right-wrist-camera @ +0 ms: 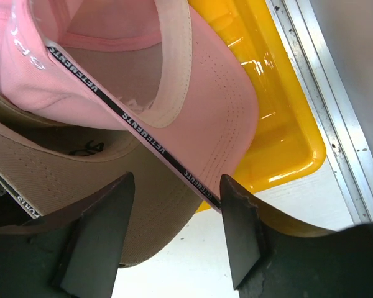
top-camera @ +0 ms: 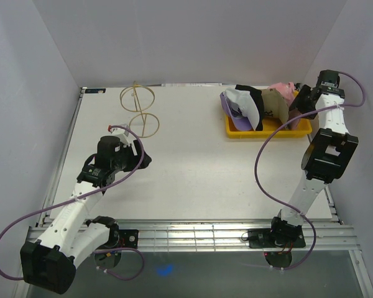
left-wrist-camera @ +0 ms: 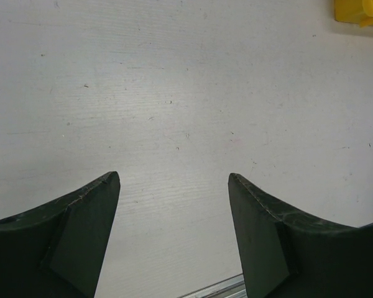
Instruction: Stack the hats
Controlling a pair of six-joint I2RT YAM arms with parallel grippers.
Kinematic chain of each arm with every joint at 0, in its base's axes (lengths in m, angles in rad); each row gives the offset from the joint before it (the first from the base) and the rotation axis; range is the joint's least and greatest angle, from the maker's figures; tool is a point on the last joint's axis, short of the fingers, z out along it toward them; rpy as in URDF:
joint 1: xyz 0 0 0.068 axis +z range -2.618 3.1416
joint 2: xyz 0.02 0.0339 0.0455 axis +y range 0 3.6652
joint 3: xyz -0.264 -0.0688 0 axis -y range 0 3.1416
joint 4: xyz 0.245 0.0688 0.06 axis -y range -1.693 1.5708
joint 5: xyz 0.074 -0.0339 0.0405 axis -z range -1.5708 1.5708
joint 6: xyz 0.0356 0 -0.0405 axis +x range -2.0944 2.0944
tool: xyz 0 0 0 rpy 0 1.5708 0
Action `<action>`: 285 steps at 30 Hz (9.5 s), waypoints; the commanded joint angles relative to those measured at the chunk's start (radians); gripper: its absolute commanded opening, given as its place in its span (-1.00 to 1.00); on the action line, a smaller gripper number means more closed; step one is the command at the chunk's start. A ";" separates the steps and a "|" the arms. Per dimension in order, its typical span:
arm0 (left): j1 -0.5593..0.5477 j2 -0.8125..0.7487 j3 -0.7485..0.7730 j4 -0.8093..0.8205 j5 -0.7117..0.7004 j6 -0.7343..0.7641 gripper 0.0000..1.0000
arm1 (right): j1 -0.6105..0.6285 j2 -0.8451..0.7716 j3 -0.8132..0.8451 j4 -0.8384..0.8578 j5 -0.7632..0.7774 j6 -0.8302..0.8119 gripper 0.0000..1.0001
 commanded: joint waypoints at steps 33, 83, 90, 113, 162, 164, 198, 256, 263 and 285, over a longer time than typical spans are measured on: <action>-0.001 0.006 0.002 0.011 0.001 0.012 0.62 | -0.001 -0.219 0.207 -0.137 0.106 -0.024 -0.84; -0.001 0.161 1.145 -0.292 -0.042 -0.318 0.61 | 0.953 0.126 0.178 1.456 -0.104 1.208 -0.84; -0.001 0.137 1.111 -0.300 -0.056 -0.307 0.61 | 1.003 0.177 0.086 1.631 -0.011 1.309 -0.84; -0.029 0.141 1.055 -0.302 -0.071 -0.284 0.61 | 1.029 0.229 -0.255 1.989 0.051 1.502 -0.84; -0.038 0.115 0.907 -0.308 -0.123 -0.257 0.61 | 1.033 0.392 -0.486 2.230 0.089 1.696 -0.84; -0.039 0.117 0.898 -0.308 -0.123 -0.257 0.61 | 1.033 0.396 -0.494 2.243 0.094 1.705 -0.84; -0.038 0.102 0.841 -0.300 -0.165 -0.251 0.61 | 1.043 0.373 -0.589 2.153 0.010 1.681 -0.48; -0.038 0.123 0.789 -0.254 -0.093 -0.258 0.62 | 0.805 -0.363 -0.293 0.417 -0.104 0.389 -0.14; -0.038 0.126 0.723 -0.213 -0.038 -0.267 0.62 | 0.443 -0.487 -0.200 0.222 -0.112 0.234 -0.12; -0.039 0.149 0.676 -0.197 0.027 -0.220 0.62 | 0.084 -0.234 0.041 -0.036 -0.117 0.022 -0.16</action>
